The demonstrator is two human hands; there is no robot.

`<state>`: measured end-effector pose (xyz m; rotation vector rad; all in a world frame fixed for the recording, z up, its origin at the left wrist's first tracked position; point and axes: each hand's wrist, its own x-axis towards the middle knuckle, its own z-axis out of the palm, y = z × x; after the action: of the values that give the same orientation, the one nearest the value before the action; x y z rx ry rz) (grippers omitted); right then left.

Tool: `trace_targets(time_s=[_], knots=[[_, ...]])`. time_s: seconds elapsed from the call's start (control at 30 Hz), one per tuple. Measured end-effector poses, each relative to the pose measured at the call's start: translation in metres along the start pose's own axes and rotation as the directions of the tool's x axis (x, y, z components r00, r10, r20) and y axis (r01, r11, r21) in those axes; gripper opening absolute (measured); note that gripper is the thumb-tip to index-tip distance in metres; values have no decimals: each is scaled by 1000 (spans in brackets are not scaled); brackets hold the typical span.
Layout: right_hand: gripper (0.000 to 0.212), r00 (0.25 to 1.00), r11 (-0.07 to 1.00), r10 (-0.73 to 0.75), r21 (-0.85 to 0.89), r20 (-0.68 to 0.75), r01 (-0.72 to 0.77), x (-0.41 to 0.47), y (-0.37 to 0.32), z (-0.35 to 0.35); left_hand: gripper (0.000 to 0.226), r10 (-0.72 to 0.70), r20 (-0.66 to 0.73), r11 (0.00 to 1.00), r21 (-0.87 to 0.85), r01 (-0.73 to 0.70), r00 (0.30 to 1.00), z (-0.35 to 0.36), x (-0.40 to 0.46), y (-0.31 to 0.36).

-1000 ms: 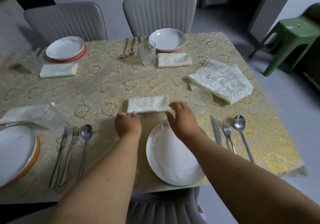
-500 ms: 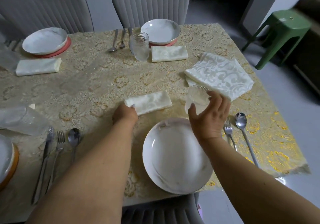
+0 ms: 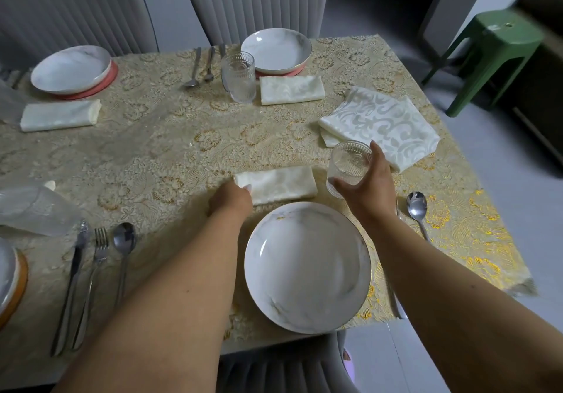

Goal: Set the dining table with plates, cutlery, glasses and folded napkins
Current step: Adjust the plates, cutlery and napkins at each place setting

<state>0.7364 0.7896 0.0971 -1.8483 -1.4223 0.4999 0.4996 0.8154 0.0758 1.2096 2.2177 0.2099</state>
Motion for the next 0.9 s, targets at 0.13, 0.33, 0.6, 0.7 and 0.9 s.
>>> trace_targets(time_s=[0.13,0.33,0.6,0.7,0.9], knots=[[101,1000,1000,-1,0,-4,1,2,3,2,52,12,33,1000,13,-13,999,3,1,6],[102,1000,1000,-2,8,-4,2,2,4,1,49,36,12,993,115,-38,999,5,-4,7],[103,1000,1000,14,-5,12,-14,2,2,0,48,23,-14,991,131,-21,1000,7,-6,8],[103,1000,1000,11,-5,16,-11,2,1,0,47,25,-19,994,104,-23,1000,9,-6,9],[105,999,1000,13,-15,33,-12,1,-1,-2,47,46,-59,993,115,-39,997,11,-7,6]])
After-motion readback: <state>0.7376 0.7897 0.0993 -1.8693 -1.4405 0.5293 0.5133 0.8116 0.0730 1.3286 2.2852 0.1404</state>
